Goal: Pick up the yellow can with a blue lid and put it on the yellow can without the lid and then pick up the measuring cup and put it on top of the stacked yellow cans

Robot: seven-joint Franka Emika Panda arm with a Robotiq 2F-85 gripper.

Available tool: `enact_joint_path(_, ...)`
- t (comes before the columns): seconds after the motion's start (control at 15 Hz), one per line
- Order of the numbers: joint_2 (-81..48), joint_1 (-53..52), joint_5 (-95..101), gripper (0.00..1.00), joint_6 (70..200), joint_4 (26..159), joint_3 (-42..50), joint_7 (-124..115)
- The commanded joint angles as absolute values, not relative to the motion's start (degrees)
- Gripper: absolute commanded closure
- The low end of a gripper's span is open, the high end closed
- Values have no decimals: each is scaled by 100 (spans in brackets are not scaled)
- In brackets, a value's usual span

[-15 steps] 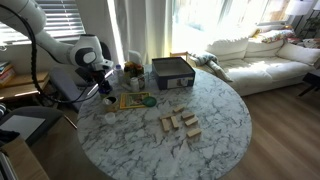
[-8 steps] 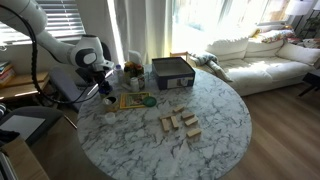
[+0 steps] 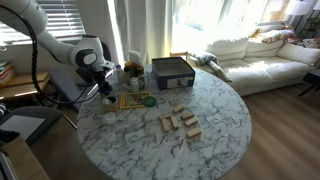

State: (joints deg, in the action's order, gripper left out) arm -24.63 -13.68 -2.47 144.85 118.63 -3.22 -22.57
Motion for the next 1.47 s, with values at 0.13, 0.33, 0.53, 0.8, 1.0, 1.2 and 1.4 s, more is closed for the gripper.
enact_joint_path(0.13, -2789, -958, -1094, 0, 14607, 11955, -668, -1690)
enact_joint_path(0.33, -2787, -828, -1366, 0, 14558, 11963, -723, -1475)
enact_joint_path(0.53, -2796, -827, -1406, 27, 14559, 11965, -716, -1407)
enact_joint_path(0.8, -2873, -955, -1111, 53, 14486, 11992, -549, -1561)
enact_joint_path(1.0, -2836, -962, -1055, 67, 14438, 11995, -516, -1579)
enact_joint_path(1.2, -2747, -955, -1026, 31, 14358, 12009, -483, -1603)
enact_joint_path(1.4, -2595, -958, -967, 16, 14194, 12023, -463, -1607)
